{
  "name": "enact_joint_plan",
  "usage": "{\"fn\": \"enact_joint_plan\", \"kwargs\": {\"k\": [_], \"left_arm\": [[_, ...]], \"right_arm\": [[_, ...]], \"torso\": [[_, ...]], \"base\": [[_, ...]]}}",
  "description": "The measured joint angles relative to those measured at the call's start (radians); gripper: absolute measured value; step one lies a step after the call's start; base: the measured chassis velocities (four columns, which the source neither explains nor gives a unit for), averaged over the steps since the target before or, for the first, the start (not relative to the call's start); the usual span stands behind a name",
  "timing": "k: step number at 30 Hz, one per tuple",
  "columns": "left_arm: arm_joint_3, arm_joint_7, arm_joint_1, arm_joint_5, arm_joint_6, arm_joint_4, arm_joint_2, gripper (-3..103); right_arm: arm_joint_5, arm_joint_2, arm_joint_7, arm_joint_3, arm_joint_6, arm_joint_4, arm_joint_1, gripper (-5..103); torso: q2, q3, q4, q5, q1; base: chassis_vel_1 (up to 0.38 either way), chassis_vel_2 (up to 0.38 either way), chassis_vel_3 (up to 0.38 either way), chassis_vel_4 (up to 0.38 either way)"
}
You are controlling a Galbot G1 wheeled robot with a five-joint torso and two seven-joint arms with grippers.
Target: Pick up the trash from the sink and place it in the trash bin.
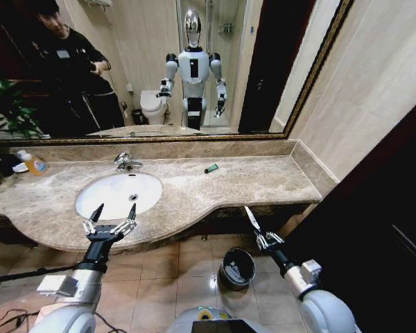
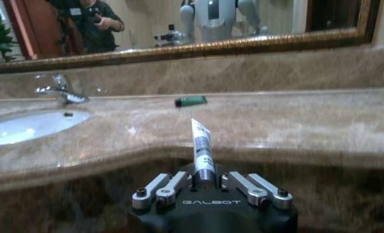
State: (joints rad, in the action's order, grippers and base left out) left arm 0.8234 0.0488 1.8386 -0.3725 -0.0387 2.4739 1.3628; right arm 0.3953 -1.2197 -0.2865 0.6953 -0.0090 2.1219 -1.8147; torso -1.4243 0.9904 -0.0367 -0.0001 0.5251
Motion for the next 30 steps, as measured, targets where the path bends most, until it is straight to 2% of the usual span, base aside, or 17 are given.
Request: {"fn": "enact_joint_plan", "kwargs": {"k": [2,3,5,13,22,30], "left_arm": [[0.000,0.000,0.000,0.000,0.000,0.000,0.000,100],[0.000,0.000,0.000,0.000,0.000,0.000,0.000,100],[0.000,0.000,0.000,0.000,0.000,0.000,0.000,100],[0.000,0.000,0.000,0.000,0.000,0.000,0.000,100],[0.000,0.000,0.000,0.000,0.000,0.000,0.000,100],[0.000,0.000,0.000,0.000,0.000,0.000,0.000,100]], "right_arm": [[0.002,0.004,-0.024,0.009,0.017,-0.022,0.002,18],[-0.001,0.009,-0.061,0.018,0.041,-0.062,0.011,18],[-0.008,0.011,-0.072,0.014,0.046,-0.094,0.027,18],[-0.087,-0.031,-0.039,-0.055,0.000,-0.197,0.151,18],[-0.158,-0.088,-0.007,-0.097,0.004,-0.370,0.260,18],[-0.218,-0.139,0.052,-0.127,0.019,-0.528,0.339,18]], "torso": [[0.000,0.000,-0.0001,0.0002,0.000],[0.000,0.000,0.0000,0.0001,0.000],[0.000,0.000,0.0000,0.0001,0.000],[0.000,0.000,-0.0002,0.0001,0.000],[0.000,0.000,-0.0001,0.0000,0.000],[0.000,0.000,-0.0001,0.0000,0.000]], "base": [[0.000,0.000,0.000,0.000],[0.000,0.000,0.000,0.000],[0.000,0.000,0.000,0.000],[0.000,0.000,0.000,0.000],[0.000,0.000,0.000,0.000],[0.000,0.000,0.000,0.000]]}}
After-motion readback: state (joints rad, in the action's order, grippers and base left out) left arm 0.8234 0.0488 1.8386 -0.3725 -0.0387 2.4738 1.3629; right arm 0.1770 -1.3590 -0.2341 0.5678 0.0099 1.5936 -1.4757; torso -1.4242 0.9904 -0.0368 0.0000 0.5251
